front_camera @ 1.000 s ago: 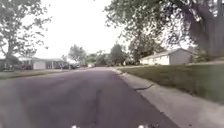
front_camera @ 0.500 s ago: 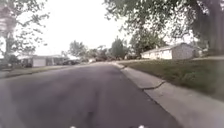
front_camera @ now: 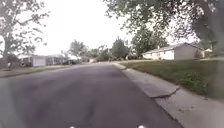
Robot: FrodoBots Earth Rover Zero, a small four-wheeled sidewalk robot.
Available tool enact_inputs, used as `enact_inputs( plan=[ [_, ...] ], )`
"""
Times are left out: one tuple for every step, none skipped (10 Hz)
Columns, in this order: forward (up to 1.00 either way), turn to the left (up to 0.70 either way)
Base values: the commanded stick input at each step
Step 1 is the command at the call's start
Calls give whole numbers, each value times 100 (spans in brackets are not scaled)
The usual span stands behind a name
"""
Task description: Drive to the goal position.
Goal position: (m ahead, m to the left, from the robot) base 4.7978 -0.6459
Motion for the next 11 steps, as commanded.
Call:
enact_inputs(
  plan=[
    [100,-1],
    [100,-1],
    [100,-1],
    [100,-1],
    [100,-1],
    [100,-1],
    [100,-1],
    [100,-1],
    [100,-1],
    [100,-1],
    [100,-1]
  ],
)
